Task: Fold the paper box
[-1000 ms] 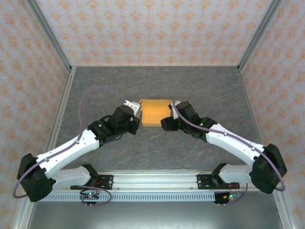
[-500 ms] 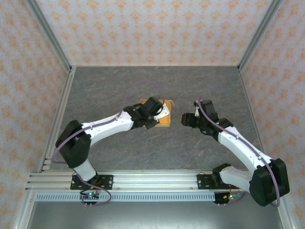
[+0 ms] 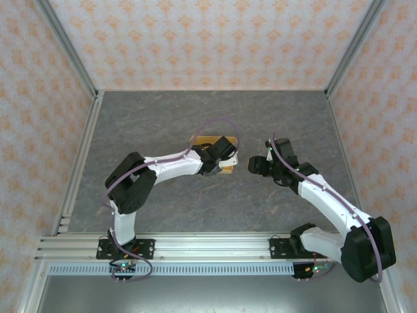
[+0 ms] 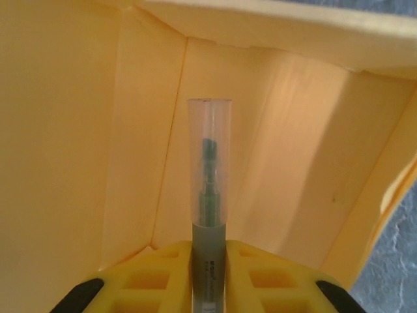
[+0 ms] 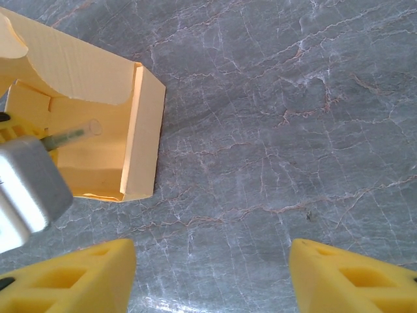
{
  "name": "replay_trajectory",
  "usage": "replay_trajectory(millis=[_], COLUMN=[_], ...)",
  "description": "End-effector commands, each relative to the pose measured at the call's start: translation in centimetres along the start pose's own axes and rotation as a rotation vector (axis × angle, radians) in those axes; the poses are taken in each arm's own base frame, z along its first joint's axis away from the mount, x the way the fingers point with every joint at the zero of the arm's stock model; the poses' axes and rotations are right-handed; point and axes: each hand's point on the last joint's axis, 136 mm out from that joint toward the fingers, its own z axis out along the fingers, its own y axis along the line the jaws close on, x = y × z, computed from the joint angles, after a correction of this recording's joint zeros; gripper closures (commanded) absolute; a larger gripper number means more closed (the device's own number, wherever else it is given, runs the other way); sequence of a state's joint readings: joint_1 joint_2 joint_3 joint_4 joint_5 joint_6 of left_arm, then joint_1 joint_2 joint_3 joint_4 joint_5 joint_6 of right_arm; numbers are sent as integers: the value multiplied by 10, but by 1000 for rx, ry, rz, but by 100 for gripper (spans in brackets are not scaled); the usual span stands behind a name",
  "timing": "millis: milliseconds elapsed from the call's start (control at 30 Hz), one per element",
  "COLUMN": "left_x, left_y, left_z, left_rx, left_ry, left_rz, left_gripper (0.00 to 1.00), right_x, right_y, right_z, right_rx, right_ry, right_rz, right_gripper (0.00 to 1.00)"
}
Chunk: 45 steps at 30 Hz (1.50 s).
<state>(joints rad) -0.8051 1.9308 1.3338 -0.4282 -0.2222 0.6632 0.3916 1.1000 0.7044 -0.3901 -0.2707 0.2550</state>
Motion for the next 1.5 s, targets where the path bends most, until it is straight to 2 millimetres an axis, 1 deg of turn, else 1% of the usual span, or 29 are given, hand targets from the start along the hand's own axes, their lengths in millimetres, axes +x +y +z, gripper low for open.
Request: replay_trajectory(millis=[0,133,233,333,367,400,500,567,600,667,733,767,833,867,900,967,1033,1133,1200,1300,1467], left_x=[-8,-11,-12,-18,-20,-23,-24,-15,-6,14,44,59,94,107,115,124,121,107,98,84,76], left_y=[6,7,13,23,21,20,10,11,15,29,42,49,61,64,66,67,68,68,72,75,77], left_z=[1,-2,-14,-48,-58,-72,-106,-124,-130,-140,-143,-144,-139,-135,-129,-115,-101,-85,-79,-73,-67], left_rx=[-25,-20,-21,-1,22,49,136,148,143,120,108,86,7,-11,-10,10,62,134,161,196,203], left_ry=[-2,-11,-24,-112,-146,-197,-315,-372,-394,-443,-478,-484,-459,-443,-427,-382,-359,-378,-395,-432,-484], left_rz=[2,-13,-50,-135,-161,-190,-275,-360,-427,-596,-785,-859,-1009,-1058,-1099,-1152,-1179,-1183,-1179,-1161,-1160], left_gripper=[77,66,64,63,63,62,60,58,58,58,57,54,48,44,40,37,35,33,32,31,27], right_x=[2,-1,-6,-14,-17,-19,-31,-39,-41,-44,-47,-48,-53,-54,-56,-63,-69,-76,-78,-80,-78], right_y=[-3,-2,1,6,8,12,28,39,45,53,60,63,68,71,73,76,80,85,85,84,86], right_z=[-2,-4,-8,-16,-17,-20,-24,-26,-25,-22,-16,-13,-5,0,5,12,17,27,34,41,51], right_rx=[9,6,2,-20,-29,-46,-99,-107,-103,-80,-55,-44,-26,-25,-22,-14,-13,-17,-3,8,-7], right_ry=[2,-7,-20,-57,-69,-80,-120,-145,-156,-168,-174,-177,-194,-192,-192,-203,-216,-215,-209,-209,-202], right_rz=[18,17,8,-15,-22,-32,-65,-108,-138,-191,-236,-253,-284,-292,-295,-293,-297,-297,-290,-278,-254], right_gripper=[36,36,36,36,37,36,36,36,36,37,36,37,37,37,37,39,41,44,48,53,61])
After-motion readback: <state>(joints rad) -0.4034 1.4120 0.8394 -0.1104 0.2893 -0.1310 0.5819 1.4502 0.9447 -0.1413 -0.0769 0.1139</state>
